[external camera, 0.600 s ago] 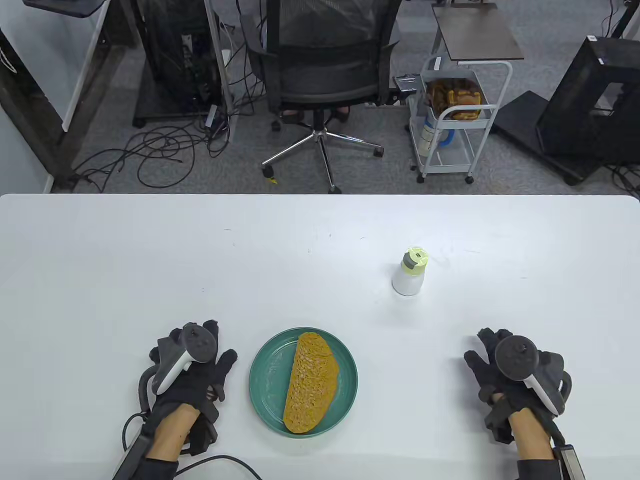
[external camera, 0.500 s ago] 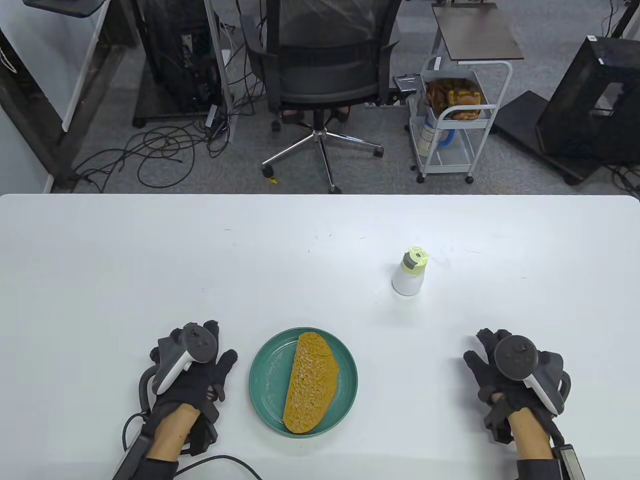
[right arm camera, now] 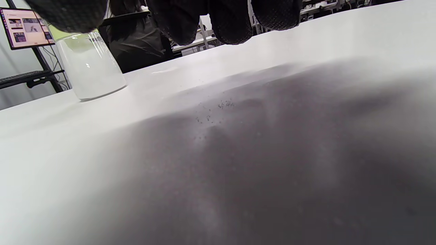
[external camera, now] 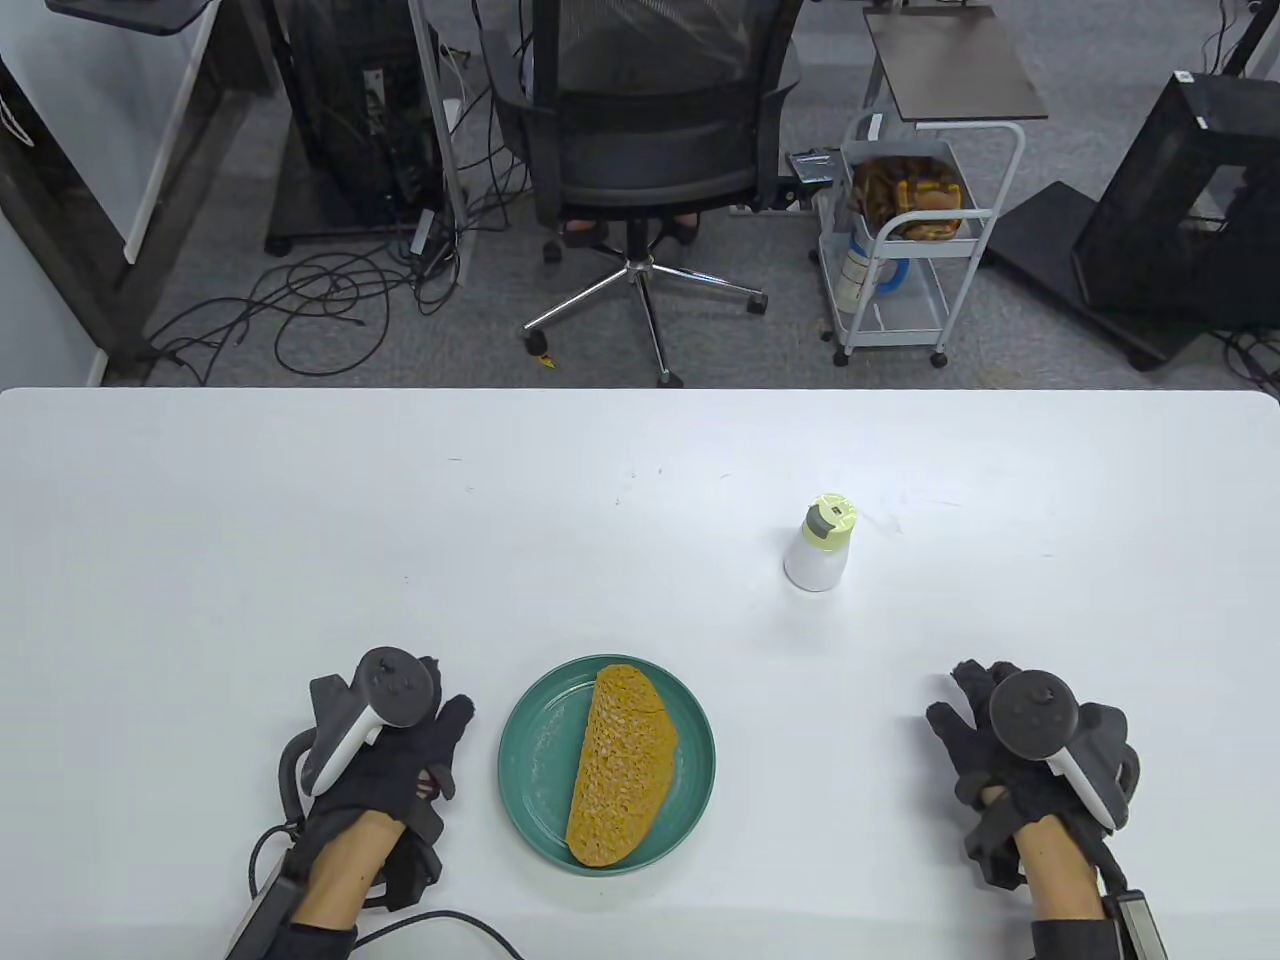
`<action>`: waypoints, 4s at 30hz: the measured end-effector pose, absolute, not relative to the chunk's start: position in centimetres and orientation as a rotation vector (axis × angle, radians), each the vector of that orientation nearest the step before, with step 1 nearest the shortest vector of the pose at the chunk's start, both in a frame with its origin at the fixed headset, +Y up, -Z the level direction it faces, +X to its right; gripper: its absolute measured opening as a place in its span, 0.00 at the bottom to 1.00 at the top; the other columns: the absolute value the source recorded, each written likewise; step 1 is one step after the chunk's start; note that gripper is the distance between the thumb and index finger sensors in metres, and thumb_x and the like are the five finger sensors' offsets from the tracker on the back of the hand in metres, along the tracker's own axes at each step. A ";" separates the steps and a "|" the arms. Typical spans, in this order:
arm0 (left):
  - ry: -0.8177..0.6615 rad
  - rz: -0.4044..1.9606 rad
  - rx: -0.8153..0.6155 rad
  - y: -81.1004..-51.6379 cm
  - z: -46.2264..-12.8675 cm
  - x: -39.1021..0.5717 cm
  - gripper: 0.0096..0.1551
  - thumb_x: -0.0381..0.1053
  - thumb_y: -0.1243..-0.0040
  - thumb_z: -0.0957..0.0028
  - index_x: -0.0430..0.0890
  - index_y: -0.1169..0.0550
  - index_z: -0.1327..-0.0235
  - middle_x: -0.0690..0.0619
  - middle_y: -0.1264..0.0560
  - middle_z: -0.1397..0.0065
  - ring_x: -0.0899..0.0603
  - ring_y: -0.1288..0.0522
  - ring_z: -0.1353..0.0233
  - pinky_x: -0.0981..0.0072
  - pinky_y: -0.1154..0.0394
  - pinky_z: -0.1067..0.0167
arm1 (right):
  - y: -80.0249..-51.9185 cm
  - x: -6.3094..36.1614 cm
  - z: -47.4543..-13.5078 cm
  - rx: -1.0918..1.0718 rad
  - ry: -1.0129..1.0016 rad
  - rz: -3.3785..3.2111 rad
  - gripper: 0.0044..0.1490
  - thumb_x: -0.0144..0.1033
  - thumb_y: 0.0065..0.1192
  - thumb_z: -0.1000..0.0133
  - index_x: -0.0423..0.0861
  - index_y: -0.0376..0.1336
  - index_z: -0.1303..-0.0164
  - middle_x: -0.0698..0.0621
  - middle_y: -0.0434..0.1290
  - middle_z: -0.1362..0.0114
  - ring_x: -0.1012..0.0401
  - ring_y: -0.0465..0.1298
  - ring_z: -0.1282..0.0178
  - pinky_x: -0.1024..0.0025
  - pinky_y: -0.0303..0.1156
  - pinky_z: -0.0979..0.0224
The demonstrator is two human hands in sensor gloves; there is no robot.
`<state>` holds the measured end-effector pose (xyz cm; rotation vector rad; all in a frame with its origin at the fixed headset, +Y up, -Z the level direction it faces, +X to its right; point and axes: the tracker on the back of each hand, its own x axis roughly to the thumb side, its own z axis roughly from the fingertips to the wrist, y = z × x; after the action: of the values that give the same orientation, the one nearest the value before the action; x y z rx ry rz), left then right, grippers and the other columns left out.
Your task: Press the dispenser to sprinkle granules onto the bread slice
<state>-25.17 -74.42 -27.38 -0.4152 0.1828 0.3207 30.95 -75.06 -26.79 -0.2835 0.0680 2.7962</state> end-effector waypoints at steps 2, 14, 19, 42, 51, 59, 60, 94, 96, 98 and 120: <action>0.134 0.307 -0.425 -74.2 -27.2 -24.3 0.43 0.66 0.50 0.42 0.48 0.44 0.18 0.38 0.28 0.26 0.35 0.26 0.36 0.37 0.46 0.22 | -75.0 31.1 -26.7 -0.288 0.075 2.792 0.41 0.53 0.60 0.49 0.45 0.60 0.28 0.35 0.60 0.17 0.31 0.55 0.19 0.23 0.44 0.25; 0.102 0.293 -0.552 -76.0 -28.9 -20.8 0.40 0.61 0.38 0.44 0.39 0.32 0.27 0.40 0.15 0.50 0.39 0.17 0.57 0.42 0.32 0.30 | -75.2 30.8 -26.7 -0.250 0.098 2.763 0.40 0.53 0.60 0.49 0.45 0.61 0.29 0.35 0.60 0.18 0.31 0.54 0.19 0.23 0.43 0.25; 0.082 0.323 -0.580 -76.5 -29.3 -20.6 0.34 0.55 0.35 0.43 0.39 0.29 0.31 0.43 0.13 0.55 0.42 0.15 0.62 0.45 0.30 0.33 | -75.3 30.7 -26.7 -0.254 0.104 2.756 0.40 0.52 0.60 0.49 0.44 0.61 0.29 0.35 0.60 0.18 0.31 0.54 0.19 0.23 0.43 0.25; -0.030 0.647 -0.693 -76.4 -30.9 -11.7 0.27 0.45 0.37 0.41 0.31 0.28 0.37 0.41 0.12 0.53 0.41 0.14 0.63 0.47 0.28 0.34 | -75.4 31.4 -26.9 -0.268 0.118 2.726 0.40 0.51 0.60 0.48 0.44 0.61 0.29 0.34 0.59 0.17 0.31 0.54 0.19 0.23 0.42 0.25; -0.027 0.479 -0.692 -76.9 -30.9 -9.4 0.28 0.49 0.39 0.40 0.34 0.29 0.34 0.43 0.12 0.52 0.42 0.14 0.61 0.49 0.29 0.34 | -75.8 31.3 -27.0 -0.243 0.156 2.728 0.41 0.52 0.59 0.48 0.43 0.60 0.28 0.34 0.60 0.18 0.31 0.54 0.20 0.23 0.43 0.25; -0.018 0.186 -0.238 -72.9 -26.2 -16.2 0.39 0.64 0.49 0.42 0.39 0.32 0.28 0.40 0.13 0.52 0.38 0.16 0.61 0.45 0.31 0.32 | -74.8 27.7 -32.6 -0.098 0.009 2.425 0.62 0.68 0.57 0.54 0.41 0.40 0.22 0.35 0.49 0.15 0.31 0.48 0.17 0.21 0.37 0.25; -0.006 0.170 -0.217 -72.7 -25.7 -17.2 0.39 0.65 0.50 0.42 0.40 0.32 0.28 0.40 0.13 0.51 0.37 0.16 0.59 0.44 0.31 0.32 | -74.6 27.2 -33.4 -0.101 -0.020 2.402 0.63 0.68 0.58 0.55 0.41 0.40 0.22 0.35 0.49 0.15 0.32 0.48 0.17 0.21 0.37 0.25; -0.018 0.253 -0.150 -73.9 -25.7 -20.0 0.43 0.67 0.54 0.42 0.56 0.49 0.16 0.44 0.54 0.09 0.36 0.46 0.13 0.29 0.61 0.19 | -70.7 30.3 -31.6 -0.239 -0.529 2.001 0.36 0.57 0.74 0.54 0.44 0.68 0.46 0.47 0.79 0.44 0.44 0.80 0.39 0.37 0.67 0.30; -0.034 0.257 -0.152 -73.8 -25.6 -19.9 0.42 0.67 0.54 0.42 0.56 0.49 0.16 0.44 0.53 0.09 0.36 0.46 0.13 0.29 0.61 0.19 | -69.6 28.5 -30.6 -0.179 -0.529 2.096 0.36 0.57 0.74 0.54 0.44 0.67 0.45 0.48 0.79 0.44 0.45 0.80 0.39 0.38 0.67 0.31; -0.048 0.263 -0.155 -73.7 -25.4 -19.7 0.42 0.67 0.54 0.42 0.56 0.49 0.16 0.44 0.53 0.09 0.36 0.46 0.12 0.29 0.61 0.19 | -68.5 25.6 -29.7 -0.076 -0.535 2.211 0.36 0.55 0.75 0.54 0.44 0.67 0.45 0.47 0.79 0.43 0.44 0.79 0.38 0.37 0.66 0.30; -0.064 0.246 -0.183 -73.7 -24.9 -19.4 0.44 0.68 0.55 0.42 0.58 0.53 0.16 0.47 0.62 0.09 0.36 0.59 0.09 0.28 0.69 0.21 | -69.3 18.5 -27.3 0.149 -0.617 2.874 0.34 0.55 0.72 0.58 0.56 0.62 0.45 0.57 0.75 0.38 0.53 0.74 0.30 0.33 0.57 0.23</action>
<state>-19.37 -73.68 -24.92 -0.1828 -0.0642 0.2462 18.50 -69.34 -27.26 0.1487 -0.6169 2.8741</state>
